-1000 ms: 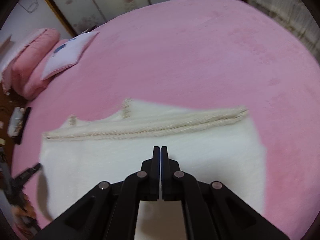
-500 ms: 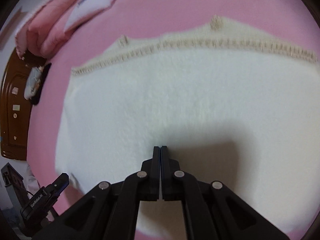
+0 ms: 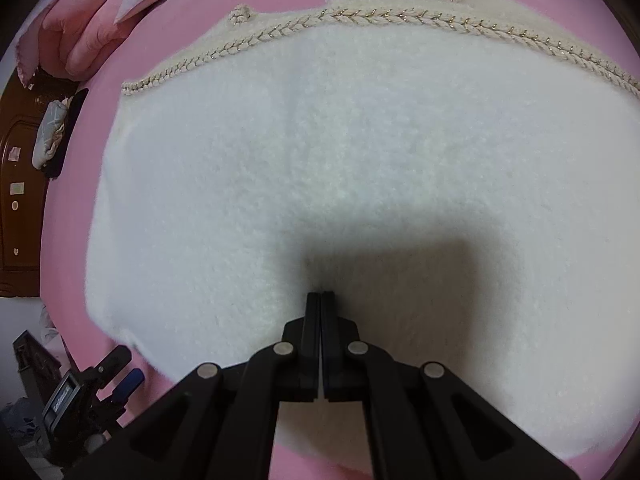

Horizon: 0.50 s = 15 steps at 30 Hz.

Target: Fold large clothes

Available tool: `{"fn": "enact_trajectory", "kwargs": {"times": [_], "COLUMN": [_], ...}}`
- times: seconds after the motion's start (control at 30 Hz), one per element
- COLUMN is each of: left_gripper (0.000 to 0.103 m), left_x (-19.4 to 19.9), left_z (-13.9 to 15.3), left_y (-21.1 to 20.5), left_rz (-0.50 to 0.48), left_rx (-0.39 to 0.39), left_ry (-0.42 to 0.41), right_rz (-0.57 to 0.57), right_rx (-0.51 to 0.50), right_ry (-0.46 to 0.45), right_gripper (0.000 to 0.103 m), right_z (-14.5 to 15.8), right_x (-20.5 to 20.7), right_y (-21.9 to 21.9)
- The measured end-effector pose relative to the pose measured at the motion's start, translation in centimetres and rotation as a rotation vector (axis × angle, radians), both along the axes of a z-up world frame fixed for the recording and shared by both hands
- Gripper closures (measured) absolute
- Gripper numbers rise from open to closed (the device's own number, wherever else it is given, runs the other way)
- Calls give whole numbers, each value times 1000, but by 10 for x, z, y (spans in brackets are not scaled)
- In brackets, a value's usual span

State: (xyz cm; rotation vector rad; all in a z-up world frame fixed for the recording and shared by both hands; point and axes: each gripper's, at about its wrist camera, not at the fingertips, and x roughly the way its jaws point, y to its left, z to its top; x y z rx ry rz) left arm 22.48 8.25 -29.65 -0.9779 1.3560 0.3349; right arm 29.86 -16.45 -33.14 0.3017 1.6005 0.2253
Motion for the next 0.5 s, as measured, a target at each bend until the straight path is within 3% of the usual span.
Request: {"fn": "enact_trajectory", "kwargs": {"times": [0.23, 0.5], "left_gripper": [18, 13], "left_x": [21, 59], "left_z": [-6, -15], "left_y": [5, 15], "left_rz": [-20, -47], "left_rx": [22, 14], "left_ry": [-18, -61], "right_rz": [-31, -171], "right_rx": [-44, -58], "right_ry": [14, 16], "right_gripper": [103, 103], "right_z": [0, -1], "right_x": [9, 6], "right_y": [3, 2]}}
